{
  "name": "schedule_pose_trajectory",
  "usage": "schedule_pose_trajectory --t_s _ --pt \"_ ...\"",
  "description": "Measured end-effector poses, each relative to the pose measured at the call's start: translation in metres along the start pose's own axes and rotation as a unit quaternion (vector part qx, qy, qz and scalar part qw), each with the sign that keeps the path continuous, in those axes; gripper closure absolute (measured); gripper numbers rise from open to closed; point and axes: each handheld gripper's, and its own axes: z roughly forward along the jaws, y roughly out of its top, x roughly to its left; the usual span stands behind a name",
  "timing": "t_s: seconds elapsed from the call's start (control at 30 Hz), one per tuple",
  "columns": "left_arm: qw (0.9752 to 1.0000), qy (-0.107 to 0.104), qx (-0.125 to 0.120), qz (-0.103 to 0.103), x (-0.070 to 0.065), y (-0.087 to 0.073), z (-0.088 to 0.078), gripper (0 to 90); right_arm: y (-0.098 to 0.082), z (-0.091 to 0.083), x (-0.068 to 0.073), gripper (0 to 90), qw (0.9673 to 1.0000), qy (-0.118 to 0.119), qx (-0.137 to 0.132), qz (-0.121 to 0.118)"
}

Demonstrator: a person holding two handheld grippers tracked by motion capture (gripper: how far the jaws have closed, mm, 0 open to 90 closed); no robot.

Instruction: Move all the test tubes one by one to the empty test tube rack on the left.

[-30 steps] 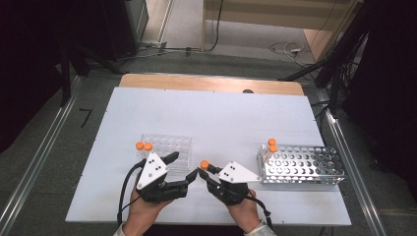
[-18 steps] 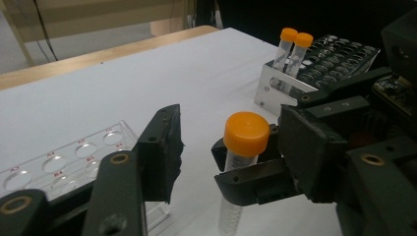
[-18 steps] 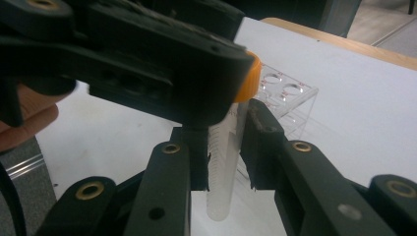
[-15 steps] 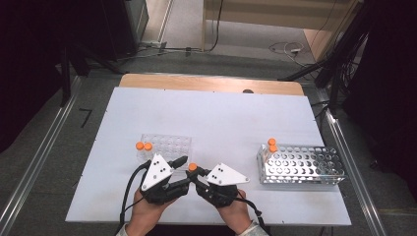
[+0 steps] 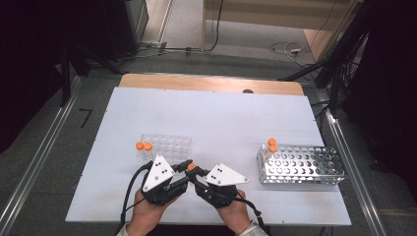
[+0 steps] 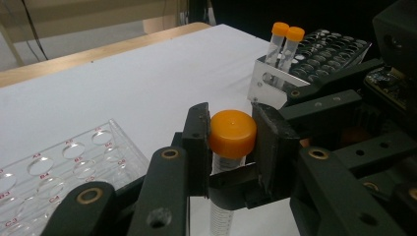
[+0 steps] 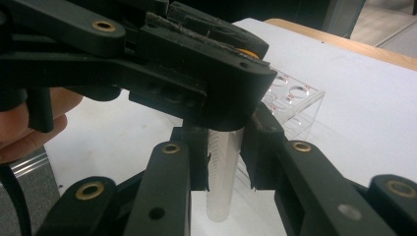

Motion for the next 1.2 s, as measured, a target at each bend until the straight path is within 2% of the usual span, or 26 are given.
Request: schedule_pose_trajectory --t_s 0.13,0.23,0.3,0.43,0.73,0.9,1.03,1.2 --pt "1.0000 0.001 -0.003 0.002 0.000 0.001 -0.001 70.2 0.000 -0.001 0.000 70.3 1.0000 0.001 -0.001 0.001" --pt "1.0000 0.005 -0.006 0.000 0.002 0.002 -0.003 70.2 0.001 -0.001 -0.002 45.5 0.9998 0.016 0.005 0.009" --pt "0.9999 0.009 -0.010 -0.002 0.005 0.004 -0.005 70.2 0.001 -0.001 -0.005 33.2 0.9998 0.017 0.010 0.011" --pt "0.9996 0.018 -0.018 -0.009 0.012 0.007 -0.009 70.3 -0.001 -0.008 -0.012 22.9 0.9997 0.005 0.013 0.017" --pt "0.9978 0.039 -0.047 -0.027 0.030 0.017 -0.026 70.2 -0.018 -0.030 -0.032 20.7 0.9988 -0.028 0.023 0.032" --pt "0.9964 0.059 -0.052 -0.031 0.041 0.021 -0.033 70.2 -0.027 -0.037 -0.040 20.7 0.9981 -0.038 0.026 0.041" --pt "0.9945 0.077 -0.059 -0.039 0.051 0.021 -0.036 70.3 -0.031 -0.041 -0.045 20.7 0.9975 -0.045 0.029 0.046" --pt "0.9918 0.103 -0.064 -0.039 0.061 0.022 -0.039 70.3 -0.032 -0.044 -0.049 20.8 0.9972 -0.050 0.027 0.049"
